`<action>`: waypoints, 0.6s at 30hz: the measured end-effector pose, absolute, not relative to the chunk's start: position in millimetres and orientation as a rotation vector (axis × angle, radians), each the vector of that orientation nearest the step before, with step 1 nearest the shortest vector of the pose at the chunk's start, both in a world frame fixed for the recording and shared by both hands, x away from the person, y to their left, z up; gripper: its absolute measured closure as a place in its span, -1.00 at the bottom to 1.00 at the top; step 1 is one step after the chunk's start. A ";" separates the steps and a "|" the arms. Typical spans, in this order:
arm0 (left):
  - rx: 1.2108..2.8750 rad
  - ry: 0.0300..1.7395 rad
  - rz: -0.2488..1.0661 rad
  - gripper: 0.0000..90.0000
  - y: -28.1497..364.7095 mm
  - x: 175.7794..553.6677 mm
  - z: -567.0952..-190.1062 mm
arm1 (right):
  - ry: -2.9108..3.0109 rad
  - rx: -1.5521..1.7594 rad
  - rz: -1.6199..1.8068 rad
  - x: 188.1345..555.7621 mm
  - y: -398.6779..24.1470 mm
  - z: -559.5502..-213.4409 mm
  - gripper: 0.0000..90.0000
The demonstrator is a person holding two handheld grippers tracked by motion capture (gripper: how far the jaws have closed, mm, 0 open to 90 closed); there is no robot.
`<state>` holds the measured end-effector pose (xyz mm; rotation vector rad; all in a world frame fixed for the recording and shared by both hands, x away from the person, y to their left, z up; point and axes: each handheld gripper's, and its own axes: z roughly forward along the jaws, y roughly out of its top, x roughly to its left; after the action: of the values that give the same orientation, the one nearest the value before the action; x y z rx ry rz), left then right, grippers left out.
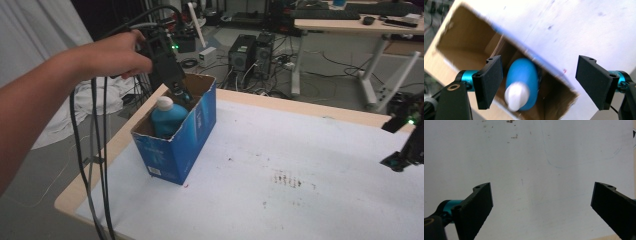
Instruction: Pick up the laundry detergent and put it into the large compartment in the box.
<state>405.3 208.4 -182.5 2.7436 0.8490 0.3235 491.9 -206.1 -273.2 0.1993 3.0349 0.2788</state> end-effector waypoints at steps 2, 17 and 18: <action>2.737 0.810 0.321 -0.52 199.2 402.8 -178.3 | 3.031 0.202 0.285 490.8 -206.1 -272.8 -0.93; 2.777 0.563 0.293 -0.96 142.9 394.0 -180.7 | 3.017 0.204 0.306 484.0 -209.8 -268.0 -0.93; 2.784 0.559 0.286 -0.96 140.3 394.0 -182.2 | 3.015 0.209 0.315 483.4 -210.0 -268.1 -0.93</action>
<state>394.0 140.3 -182.2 2.7836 0.5586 0.2862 483.4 -210.0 -268.1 0.2090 3.0149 0.3153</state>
